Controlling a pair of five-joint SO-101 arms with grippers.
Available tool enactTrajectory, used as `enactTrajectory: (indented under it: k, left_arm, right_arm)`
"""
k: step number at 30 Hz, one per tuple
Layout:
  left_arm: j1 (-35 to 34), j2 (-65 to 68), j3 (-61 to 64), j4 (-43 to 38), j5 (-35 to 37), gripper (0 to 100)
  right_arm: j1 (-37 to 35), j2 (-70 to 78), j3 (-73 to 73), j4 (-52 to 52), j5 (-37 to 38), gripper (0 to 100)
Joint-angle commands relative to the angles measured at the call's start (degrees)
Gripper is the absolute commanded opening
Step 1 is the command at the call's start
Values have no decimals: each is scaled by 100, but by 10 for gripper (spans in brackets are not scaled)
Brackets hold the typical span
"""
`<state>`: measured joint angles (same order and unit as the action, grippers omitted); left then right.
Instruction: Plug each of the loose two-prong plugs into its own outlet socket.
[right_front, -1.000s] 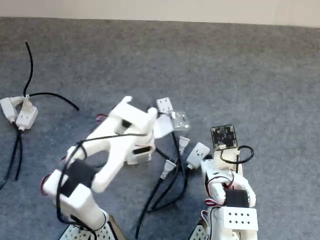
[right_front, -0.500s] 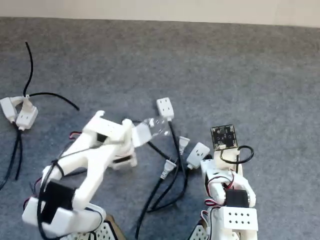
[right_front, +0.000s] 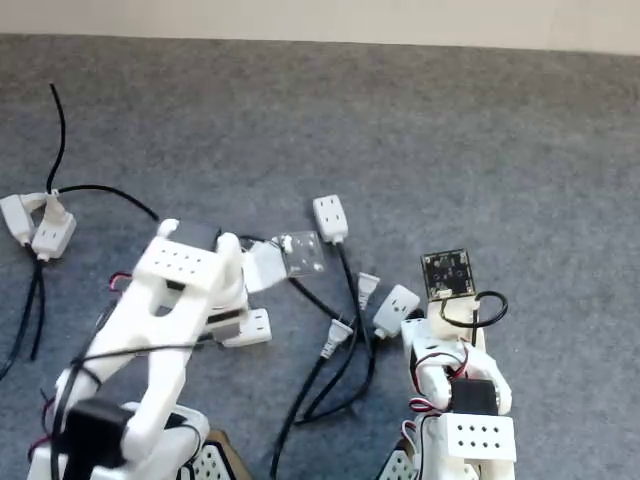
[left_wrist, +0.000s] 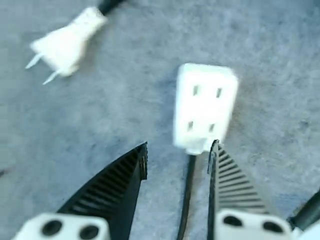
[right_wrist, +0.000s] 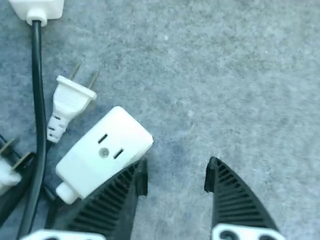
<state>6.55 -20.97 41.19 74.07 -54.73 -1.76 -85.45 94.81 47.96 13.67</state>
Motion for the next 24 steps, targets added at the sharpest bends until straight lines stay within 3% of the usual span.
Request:
enactTrajectory:
  k: [1,6,10,14,19,24]
  left_arm:
    - [-338,-620,-532,35,782,210]
    - [-699,-927,-1007,-9,2444,210]
    - [-1332,-655,-1314,-53,3912,213]
    - [-1842,180,-1560,-273,5160,213]
    - [-2149,1305,-1560,-1125,5925,213]
    - [-2466,2009,-1692,-1582,6497,214]
  right_arm:
    - [-145,-22,-189,303,88,191]
    - [-593,-13,-1182,1393,88,191]
    - [-848,207,-1297,1323,158,191]
    - [-1112,1332,-2070,1367,378,191]
    - [-1455,3565,-4084,2088,308,191]
    - [-2246,5147,-5086,1754,-853,153]
